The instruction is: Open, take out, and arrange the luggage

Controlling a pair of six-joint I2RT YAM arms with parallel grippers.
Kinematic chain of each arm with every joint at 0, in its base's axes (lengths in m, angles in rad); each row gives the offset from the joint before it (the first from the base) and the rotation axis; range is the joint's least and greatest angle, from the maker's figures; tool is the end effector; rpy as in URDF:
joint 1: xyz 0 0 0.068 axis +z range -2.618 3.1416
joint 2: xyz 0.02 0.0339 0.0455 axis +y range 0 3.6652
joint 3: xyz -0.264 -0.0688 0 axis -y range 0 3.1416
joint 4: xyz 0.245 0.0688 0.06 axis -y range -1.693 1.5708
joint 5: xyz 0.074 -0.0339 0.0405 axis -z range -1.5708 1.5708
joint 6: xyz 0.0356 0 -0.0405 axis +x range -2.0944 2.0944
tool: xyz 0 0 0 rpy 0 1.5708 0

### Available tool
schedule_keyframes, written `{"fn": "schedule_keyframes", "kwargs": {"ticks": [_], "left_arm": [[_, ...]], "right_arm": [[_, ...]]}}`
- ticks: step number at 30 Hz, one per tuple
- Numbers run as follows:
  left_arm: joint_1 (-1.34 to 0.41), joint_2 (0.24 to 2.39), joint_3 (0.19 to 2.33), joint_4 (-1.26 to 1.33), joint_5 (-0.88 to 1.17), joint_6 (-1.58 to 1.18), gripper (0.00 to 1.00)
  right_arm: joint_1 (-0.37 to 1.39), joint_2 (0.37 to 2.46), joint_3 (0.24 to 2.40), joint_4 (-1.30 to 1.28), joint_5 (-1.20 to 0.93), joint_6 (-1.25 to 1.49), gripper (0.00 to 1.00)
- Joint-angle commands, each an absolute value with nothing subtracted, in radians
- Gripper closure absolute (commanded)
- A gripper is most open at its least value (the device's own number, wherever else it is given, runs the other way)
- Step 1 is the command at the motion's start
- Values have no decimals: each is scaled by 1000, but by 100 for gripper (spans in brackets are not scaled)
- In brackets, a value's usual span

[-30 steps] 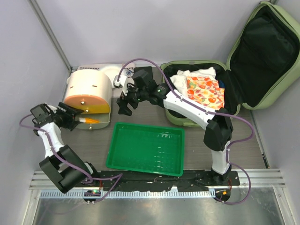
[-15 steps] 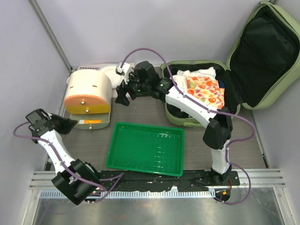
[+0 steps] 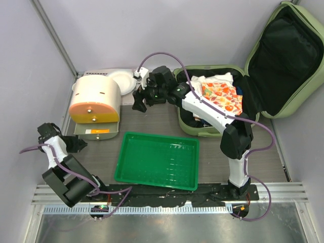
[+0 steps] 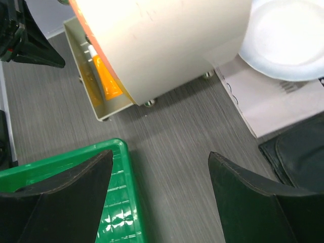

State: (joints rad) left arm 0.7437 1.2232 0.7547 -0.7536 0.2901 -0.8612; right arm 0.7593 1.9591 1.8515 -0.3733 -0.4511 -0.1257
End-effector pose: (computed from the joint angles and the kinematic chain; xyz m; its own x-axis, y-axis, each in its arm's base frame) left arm 0.1634 0.1365 0.2030 -0.0131 -0.9997 -0.0187 -0.9005 0.0199 -0.4344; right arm 0.3259 0.3307 0.3421 -0.2201 -0.3644 -0.9049 -0.9349 0.3437 0.0889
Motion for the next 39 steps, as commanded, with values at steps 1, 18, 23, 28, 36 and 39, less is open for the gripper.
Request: {"fn": "schedule_keyframes", "kwargs": {"ticks": [1, 18, 23, 28, 36, 39], "left_arm": [[709, 1281, 733, -554, 319, -981, 100], [563, 1440, 701, -161, 390, -1347, 86], [557, 1457, 675, -92, 391, -1460, 83], [540, 1489, 678, -25, 403, -1497, 82], [541, 1444, 824, -217, 506, -1129, 47], [587, 1358, 818, -294, 550, -990, 43]], "right_arm": [[735, 1904, 1829, -367, -428, -147, 18], [673, 1921, 1833, -474, -387, -239, 18], [663, 1931, 1845, -503, -368, -259, 18], [658, 1936, 1852, -522, -360, -258, 18], [617, 1870, 1787, -561, -370, -281, 18], [592, 1819, 1740, -569, -383, -279, 18]]}}
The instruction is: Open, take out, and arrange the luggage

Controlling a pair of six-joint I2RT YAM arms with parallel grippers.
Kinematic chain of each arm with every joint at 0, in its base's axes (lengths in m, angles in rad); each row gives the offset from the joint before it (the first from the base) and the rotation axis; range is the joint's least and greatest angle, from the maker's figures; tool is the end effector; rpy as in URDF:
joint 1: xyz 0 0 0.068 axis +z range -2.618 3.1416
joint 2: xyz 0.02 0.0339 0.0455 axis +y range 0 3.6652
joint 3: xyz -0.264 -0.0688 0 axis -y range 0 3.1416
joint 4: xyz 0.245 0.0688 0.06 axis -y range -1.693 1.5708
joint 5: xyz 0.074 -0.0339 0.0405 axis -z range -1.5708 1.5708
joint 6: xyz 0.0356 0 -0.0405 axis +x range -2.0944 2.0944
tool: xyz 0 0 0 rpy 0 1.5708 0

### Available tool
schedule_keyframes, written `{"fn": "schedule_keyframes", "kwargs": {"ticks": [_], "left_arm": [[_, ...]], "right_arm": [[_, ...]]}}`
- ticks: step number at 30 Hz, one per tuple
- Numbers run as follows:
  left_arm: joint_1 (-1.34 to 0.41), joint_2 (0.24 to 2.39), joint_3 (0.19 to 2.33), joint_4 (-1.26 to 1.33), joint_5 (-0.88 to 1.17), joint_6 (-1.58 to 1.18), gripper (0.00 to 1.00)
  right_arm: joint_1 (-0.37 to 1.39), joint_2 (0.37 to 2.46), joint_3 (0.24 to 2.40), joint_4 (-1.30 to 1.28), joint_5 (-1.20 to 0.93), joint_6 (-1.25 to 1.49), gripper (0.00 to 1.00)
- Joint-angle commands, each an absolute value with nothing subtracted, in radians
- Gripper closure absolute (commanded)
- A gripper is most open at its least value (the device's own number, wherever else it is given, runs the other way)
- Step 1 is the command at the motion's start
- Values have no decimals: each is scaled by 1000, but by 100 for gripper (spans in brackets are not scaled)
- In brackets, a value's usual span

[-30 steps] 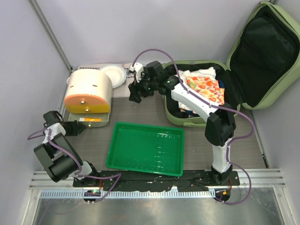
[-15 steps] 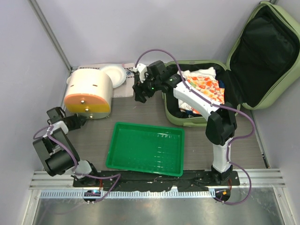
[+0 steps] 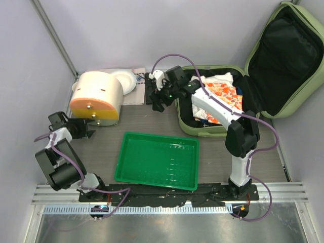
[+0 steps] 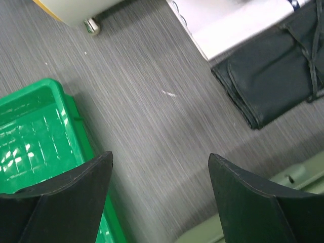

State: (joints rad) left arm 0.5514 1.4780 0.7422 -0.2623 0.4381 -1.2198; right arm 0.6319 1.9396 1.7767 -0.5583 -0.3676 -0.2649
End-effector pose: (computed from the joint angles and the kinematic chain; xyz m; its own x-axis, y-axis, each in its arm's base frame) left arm 0.2422 0.1312 0.1671 0.0155 -0.9888 0.1485 -0.7680 -0.1068 -0.6314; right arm 0.3533 0.2745 0.3084 -0.3129 -0.5318 -0.7869 -0.8817 0.4708 0.0324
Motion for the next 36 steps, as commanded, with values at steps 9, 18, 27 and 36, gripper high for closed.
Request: {"fn": "schedule_keyframes", "kwargs": {"ticks": [9, 18, 27, 36], "left_arm": [[681, 1198, 903, -456, 803, -626, 32], [660, 1068, 968, -546, 844, -313, 33], [661, 968, 986, -584, 891, -304, 33], [652, 943, 1058, -647, 905, -207, 34]], "right_arm": [[538, 1726, 1589, -684, -497, -419, 22], [662, 1853, 1603, -824, -517, -630, 30], [753, 1989, 1589, -720, -382, -641, 32], [779, 2118, 1713, -703, -339, -540, 84]]}}
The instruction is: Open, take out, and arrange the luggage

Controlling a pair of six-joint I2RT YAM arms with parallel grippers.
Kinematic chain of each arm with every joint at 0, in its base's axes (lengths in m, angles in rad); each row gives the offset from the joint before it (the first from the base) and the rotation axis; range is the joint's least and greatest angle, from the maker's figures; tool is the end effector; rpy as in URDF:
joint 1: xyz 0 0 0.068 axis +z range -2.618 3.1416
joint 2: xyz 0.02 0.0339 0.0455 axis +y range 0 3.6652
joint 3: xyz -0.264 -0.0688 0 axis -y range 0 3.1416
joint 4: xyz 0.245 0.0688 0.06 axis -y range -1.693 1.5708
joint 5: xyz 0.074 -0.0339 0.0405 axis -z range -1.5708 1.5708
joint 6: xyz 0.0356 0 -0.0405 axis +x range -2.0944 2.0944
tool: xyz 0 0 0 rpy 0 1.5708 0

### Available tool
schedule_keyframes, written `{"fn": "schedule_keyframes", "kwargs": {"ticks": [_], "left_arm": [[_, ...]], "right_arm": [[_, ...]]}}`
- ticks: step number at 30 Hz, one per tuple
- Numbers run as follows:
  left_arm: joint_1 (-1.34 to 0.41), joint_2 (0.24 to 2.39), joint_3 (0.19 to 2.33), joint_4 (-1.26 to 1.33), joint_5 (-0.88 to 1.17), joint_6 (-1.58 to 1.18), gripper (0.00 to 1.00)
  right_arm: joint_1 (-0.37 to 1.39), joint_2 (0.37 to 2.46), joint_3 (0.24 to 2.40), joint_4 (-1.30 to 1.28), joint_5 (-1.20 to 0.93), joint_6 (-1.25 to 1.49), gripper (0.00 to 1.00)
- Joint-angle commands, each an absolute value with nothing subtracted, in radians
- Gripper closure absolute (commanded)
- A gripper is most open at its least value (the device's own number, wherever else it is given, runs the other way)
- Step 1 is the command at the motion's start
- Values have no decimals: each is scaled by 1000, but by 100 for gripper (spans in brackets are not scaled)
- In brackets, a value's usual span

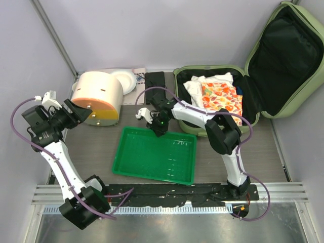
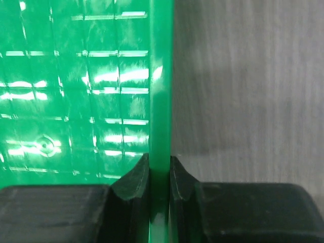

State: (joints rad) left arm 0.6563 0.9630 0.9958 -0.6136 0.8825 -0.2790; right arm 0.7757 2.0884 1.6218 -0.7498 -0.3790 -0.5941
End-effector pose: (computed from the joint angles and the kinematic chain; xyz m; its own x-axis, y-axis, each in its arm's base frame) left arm 0.1696 0.0959 0.3452 -0.4520 -0.5690 -0.6870 -0.0006 0.7703 -0.6376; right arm 0.3003 0.3130 0.1859 -0.1394 -0.8651 -0.4818 -0.9898 0.1075 0.0933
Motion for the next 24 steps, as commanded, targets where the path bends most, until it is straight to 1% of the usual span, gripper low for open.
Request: {"fn": "schedule_keyframes", "kwargs": {"ticks": [1, 2, 3, 4, 8, 12, 14, 16, 18, 19, 21, 24], "left_arm": [[653, 942, 1061, -652, 904, -198, 34], [650, 942, 1065, -656, 904, -190, 34], [652, 943, 1069, -658, 904, -187, 34], [652, 943, 1069, -660, 900, -181, 34], [652, 946, 1068, -657, 905, -173, 34], [641, 959, 1052, -641, 916, -175, 34], [626, 969, 1054, -638, 905, -178, 34], [595, 976, 1065, -637, 888, -176, 34], [562, 976, 1083, -637, 852, -169, 34], [552, 974, 1089, -635, 844, -166, 34], [546, 976, 1104, -641, 836, -158, 34], [546, 973, 1109, -650, 825, -158, 34]], "right_arm": [[778, 2115, 1712, -698, -328, -529, 85], [778, 2109, 1709, -695, -318, -522, 89], [778, 2097, 1706, -690, -307, -511, 98], [776, 2088, 1695, -690, -299, -497, 99], [750, 2017, 1625, -686, -298, -443, 99], [750, 1957, 1542, -638, -308, -509, 99], [749, 1979, 1566, -638, -305, -505, 99], [746, 2009, 1650, -670, -267, -425, 99], [730, 2023, 1675, -670, -267, -352, 99], [713, 2010, 1660, -655, -267, -259, 99], [703, 1953, 1596, -609, -255, -175, 99], [703, 1864, 1498, -548, -183, -28, 99]]}}
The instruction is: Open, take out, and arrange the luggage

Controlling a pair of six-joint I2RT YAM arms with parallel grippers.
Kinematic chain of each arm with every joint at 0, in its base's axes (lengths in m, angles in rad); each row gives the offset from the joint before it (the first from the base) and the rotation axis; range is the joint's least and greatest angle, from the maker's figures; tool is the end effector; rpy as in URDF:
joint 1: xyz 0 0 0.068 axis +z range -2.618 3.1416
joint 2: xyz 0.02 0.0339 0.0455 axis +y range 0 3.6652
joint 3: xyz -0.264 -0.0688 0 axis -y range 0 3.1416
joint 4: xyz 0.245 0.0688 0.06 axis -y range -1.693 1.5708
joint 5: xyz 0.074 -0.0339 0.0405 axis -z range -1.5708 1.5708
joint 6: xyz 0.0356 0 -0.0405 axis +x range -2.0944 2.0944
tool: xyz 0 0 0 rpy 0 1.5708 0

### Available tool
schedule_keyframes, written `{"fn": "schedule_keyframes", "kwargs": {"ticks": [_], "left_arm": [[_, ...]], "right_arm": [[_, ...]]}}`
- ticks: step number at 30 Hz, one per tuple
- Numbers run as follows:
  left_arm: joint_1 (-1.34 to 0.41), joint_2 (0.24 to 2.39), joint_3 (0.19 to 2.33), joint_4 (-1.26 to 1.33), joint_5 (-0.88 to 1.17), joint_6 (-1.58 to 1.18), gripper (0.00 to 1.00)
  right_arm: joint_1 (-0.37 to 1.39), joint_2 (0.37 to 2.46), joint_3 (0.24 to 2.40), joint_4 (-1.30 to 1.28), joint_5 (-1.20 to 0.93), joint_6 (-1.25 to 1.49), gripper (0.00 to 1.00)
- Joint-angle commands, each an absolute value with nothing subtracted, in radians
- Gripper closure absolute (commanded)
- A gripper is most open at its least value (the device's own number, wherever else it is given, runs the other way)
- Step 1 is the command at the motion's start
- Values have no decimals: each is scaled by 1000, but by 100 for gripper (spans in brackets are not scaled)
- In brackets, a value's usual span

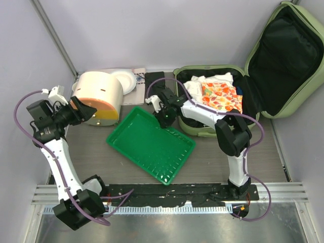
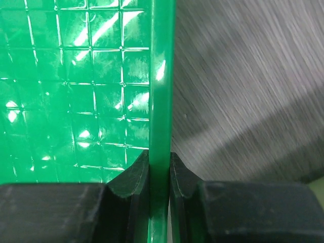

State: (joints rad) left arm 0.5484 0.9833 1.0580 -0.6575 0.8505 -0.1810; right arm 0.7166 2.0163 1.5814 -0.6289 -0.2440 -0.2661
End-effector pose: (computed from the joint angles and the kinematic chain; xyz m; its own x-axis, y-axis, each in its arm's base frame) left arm 0.1803 0.0788 0.3577 -0.4965 -0.4424 -0.7468 0.1040 0.8238 -0.5572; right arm 0.3216 0.2915 0.2080 -0.4451 -0.7261 -0.5240 -0.8736 0.4806 0.0761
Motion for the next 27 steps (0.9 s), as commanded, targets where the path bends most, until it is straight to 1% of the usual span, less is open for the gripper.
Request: {"fn": "schedule_keyframes", "kwargs": {"ticks": [1, 7, 8, 11, 13, 16, 23, 24, 25, 26, 27], "left_arm": [[546, 971, 1109, -652, 822, -160, 34], [531, 974, 1120, -663, 804, -166, 34], [529, 976, 1123, -663, 799, -169, 34], [514, 977, 1121, -663, 784, -176, 34], [508, 973, 1120, -664, 773, -178, 34], [500, 968, 1120, -676, 758, -175, 34], [497, 959, 1117, -710, 756, -152, 34], [495, 959, 1115, -710, 756, -153, 34], [494, 959, 1114, -709, 758, -153, 34], [492, 959, 1115, -710, 755, -152, 34], [489, 959, 1120, -712, 755, -146, 33]], "right_arm": [[703, 1849, 1482, -537, -154, 30, 99], [683, 1775, 1459, -540, -28, 241, 99], [683, 1769, 1463, -554, 57, 289, 99], [684, 1759, 1470, -549, 181, 353, 99], [683, 1781, 1477, -551, 222, 416, 99], [683, 1798, 1499, -581, 239, 475, 99], [701, 1769, 1443, -517, 215, 514, 99], [704, 1770, 1445, -508, 198, 521, 95], [709, 1770, 1443, -491, 189, 528, 70], [712, 1770, 1450, -488, 183, 526, 59], [712, 1773, 1454, -494, 183, 525, 44]]}}
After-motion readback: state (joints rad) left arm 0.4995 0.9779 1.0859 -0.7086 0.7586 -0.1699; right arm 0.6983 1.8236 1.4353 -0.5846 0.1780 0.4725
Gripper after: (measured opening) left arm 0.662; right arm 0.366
